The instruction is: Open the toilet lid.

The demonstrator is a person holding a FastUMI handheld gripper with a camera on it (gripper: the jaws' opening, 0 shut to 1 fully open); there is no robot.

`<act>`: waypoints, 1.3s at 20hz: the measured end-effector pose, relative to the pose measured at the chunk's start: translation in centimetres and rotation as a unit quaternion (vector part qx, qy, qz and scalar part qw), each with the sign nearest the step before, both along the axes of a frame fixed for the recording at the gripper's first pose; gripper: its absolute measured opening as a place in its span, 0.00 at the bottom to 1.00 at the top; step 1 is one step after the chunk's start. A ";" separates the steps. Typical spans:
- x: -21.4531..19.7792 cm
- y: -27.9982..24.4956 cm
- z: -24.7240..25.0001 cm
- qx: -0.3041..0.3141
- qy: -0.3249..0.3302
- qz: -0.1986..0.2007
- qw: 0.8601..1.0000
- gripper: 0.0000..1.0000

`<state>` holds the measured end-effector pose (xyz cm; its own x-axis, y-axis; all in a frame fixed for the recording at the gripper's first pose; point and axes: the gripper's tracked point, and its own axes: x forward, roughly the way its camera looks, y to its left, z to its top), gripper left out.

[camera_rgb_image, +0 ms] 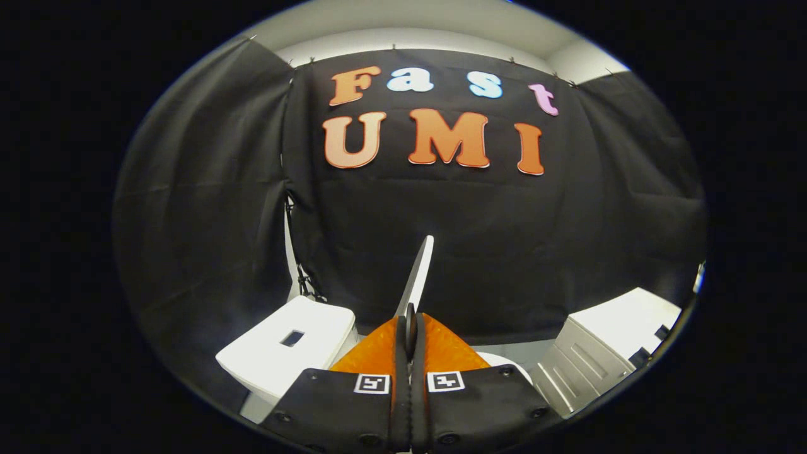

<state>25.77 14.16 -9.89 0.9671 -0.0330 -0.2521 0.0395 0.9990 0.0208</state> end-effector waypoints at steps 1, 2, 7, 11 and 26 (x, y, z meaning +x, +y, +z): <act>0.1 1.1 0.3 -0.015 0.002 0.001 1.000 0.08; 0.1 2.3 0.6 -0.017 -0.001 0.003 1.000 0.08; 0.4 6.9 1.7 0.020 -0.024 -0.008 0.999 0.08; 1.0 10.2 1.9 0.014 -0.023 0.014 1.000 0.08; 2.1 21.7 1.6 -0.056 -0.040 0.107 0.992 0.08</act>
